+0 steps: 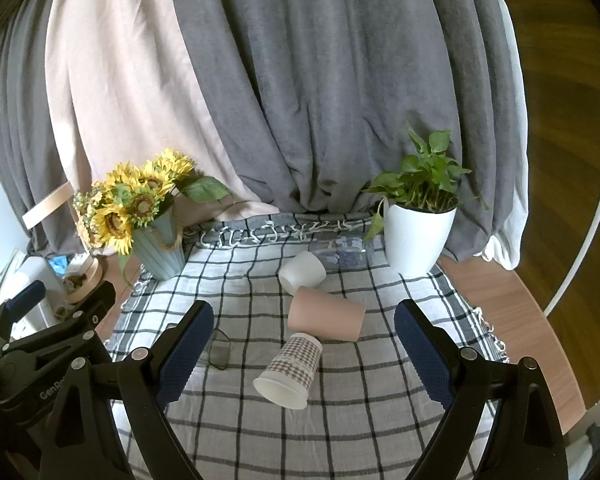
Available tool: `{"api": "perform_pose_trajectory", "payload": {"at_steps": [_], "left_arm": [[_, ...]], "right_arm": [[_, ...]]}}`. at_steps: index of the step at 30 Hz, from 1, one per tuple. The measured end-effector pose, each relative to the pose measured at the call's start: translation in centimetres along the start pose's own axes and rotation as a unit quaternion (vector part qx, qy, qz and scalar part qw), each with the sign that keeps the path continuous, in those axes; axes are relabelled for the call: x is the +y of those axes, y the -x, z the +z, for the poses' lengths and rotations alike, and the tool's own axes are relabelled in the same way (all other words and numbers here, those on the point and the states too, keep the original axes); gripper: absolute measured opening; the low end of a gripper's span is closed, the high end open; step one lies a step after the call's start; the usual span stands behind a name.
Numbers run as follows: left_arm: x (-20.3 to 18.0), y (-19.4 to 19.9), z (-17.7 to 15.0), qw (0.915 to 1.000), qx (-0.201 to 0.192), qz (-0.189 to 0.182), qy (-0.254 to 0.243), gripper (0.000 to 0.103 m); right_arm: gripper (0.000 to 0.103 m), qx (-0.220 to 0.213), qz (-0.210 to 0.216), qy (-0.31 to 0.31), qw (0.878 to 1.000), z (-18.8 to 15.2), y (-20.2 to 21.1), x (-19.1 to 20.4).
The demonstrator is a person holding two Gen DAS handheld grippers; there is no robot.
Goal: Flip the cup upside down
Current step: 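Move the right tool toward the pink cup lying on its side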
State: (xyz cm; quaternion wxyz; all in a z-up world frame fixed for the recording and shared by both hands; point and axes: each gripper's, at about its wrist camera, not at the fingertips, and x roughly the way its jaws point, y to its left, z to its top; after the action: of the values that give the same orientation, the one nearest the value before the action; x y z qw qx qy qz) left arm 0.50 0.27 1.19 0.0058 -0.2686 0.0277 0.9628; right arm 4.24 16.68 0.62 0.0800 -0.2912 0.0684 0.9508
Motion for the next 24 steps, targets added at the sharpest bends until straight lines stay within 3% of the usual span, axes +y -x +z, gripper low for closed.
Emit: {"api": "perform_pose_trajectory", "payload": {"at_steps": [24], "left_arm": [[0.15, 0.1, 0.07, 1.0, -0.001, -0.002, -0.003, 0.103]], "right_arm": [[0.092, -0.001, 0.0, 0.002, 1.0, -0.07, -0.01, 0.13]]}}
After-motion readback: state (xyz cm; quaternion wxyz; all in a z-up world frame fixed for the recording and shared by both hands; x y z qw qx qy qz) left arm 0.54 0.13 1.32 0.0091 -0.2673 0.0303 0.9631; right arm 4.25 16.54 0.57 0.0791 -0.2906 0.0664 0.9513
